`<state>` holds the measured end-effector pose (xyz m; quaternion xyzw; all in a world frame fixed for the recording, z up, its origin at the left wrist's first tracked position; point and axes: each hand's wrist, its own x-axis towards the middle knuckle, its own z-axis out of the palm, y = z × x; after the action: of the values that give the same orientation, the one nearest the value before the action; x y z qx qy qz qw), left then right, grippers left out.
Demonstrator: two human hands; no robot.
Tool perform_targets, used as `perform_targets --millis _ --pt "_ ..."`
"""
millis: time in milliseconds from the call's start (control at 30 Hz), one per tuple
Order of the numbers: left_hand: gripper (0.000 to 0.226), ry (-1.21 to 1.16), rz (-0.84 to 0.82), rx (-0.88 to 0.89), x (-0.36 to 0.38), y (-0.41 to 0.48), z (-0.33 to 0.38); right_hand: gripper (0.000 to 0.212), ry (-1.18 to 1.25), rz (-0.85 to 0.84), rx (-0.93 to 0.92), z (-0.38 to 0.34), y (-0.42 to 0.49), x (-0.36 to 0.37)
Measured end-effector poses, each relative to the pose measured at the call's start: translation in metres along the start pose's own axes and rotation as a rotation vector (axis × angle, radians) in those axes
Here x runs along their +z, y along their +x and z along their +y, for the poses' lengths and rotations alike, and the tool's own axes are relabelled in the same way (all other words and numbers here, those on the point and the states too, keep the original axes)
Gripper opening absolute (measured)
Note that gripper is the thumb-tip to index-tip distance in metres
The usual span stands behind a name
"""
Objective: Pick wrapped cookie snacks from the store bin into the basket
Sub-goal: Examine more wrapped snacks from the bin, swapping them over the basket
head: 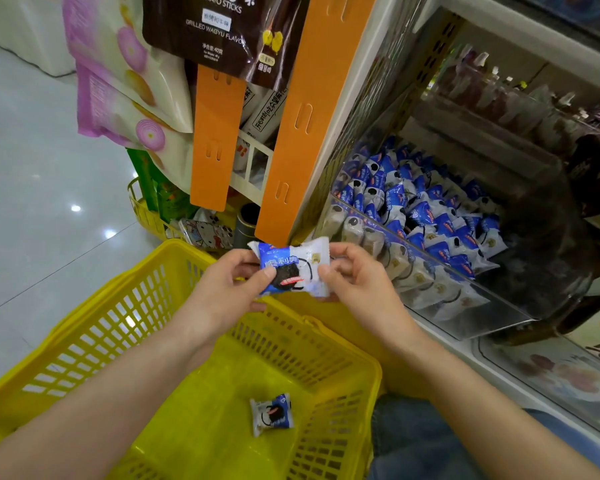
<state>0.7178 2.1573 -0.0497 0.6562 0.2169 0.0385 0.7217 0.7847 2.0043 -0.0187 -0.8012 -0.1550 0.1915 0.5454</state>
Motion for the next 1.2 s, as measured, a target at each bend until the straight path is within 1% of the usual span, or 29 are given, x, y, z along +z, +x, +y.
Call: perform_targets --millis 67,100,167,233,300,400,467,533,600,667,733,767,833,900,1000,1067,1100,1133,1200 --pt "0.014 -0.039 0.039 0.014 -0.001 0.001 0.002 0.026 -0.068 -0.08 0.038 0.001 -0.002 0.003" --pt "0.015 -0.018 0.038 0.04 -0.001 0.001 0.003 0.029 -0.115 -0.104 0.027 0.002 -0.004 0.005" --pt "0.018 0.082 -0.001 0.108 0.0 -0.001 0.004 0.035 -0.228 -0.088 -0.038 0.003 -0.006 0.007" --pt "0.017 0.133 -0.053 0.156 0.002 -0.002 0.003 0.031 -0.262 -0.062 -0.1 0.002 -0.005 0.006" --pt "0.015 0.096 -0.073 0.153 0.002 -0.003 0.003 0.021 -0.256 -0.071 -0.1 -0.002 -0.004 0.004" --pt "0.016 0.024 -0.04 0.107 0.001 -0.003 0.004 0.018 -0.173 -0.106 -0.037 -0.004 -0.002 0.005" --pt "0.019 0.097 0.003 0.146 0.0 -0.002 0.003 0.022 -0.176 -0.13 -0.041 -0.003 -0.002 0.007" --pt "0.02 0.243 0.04 0.235 0.0 -0.002 0.002 0.023 -0.199 -0.15 -0.094 -0.002 -0.005 0.008" --pt "0.018 0.385 0.032 0.332 0.001 -0.004 0.001 0.013 -0.181 -0.138 -0.137 -0.002 -0.008 0.01" --pt "0.02 0.47 0.009 0.413 0.003 -0.009 0.001 0.003 -0.183 -0.084 -0.179 -0.002 -0.008 0.009" --pt "0.024 0.493 -0.008 0.448 0.006 -0.012 0.0 0.006 -0.271 -0.028 -0.265 0.0 -0.008 0.008" --pt "0.025 0.491 -0.012 0.457 0.006 -0.012 0.0 0.007 -0.348 -0.006 -0.341 0.001 -0.009 0.008" --pt "0.026 0.487 -0.023 0.469 0.006 -0.012 0.0 0.015 -0.523 0.021 -0.506 0.002 -0.01 0.007" --pt "0.026 0.47 -0.037 0.467 0.006 -0.01 0.0 0.02 -0.621 0.053 -0.578 0.003 -0.011 0.007" --pt "0.015 0.384 -0.015 0.394 0.006 -0.007 -0.004 0.016 -0.604 0.149 -0.57 0.002 -0.011 0.006" --pt "0.012 0.382 0.027 0.256 0.004 -0.003 -0.006 0.015 -0.533 0.216 -0.546 0.002 -0.01 0.006" --pt "0.018 0.376 0.018 0.159 0.004 -0.002 -0.005 0.013 -0.489 0.239 -0.536 0.001 -0.009 0.005" --pt "0.029 0.332 -0.017 0.047 0.004 0.0 -0.004 0.01 -0.45 0.252 -0.537 0.001 -0.009 0.004" --pt "0.052 0.141 -0.126 -0.183 0.006 0.0 0.001 0.007 -0.421 0.246 -0.57 0.002 -0.008 0.003"
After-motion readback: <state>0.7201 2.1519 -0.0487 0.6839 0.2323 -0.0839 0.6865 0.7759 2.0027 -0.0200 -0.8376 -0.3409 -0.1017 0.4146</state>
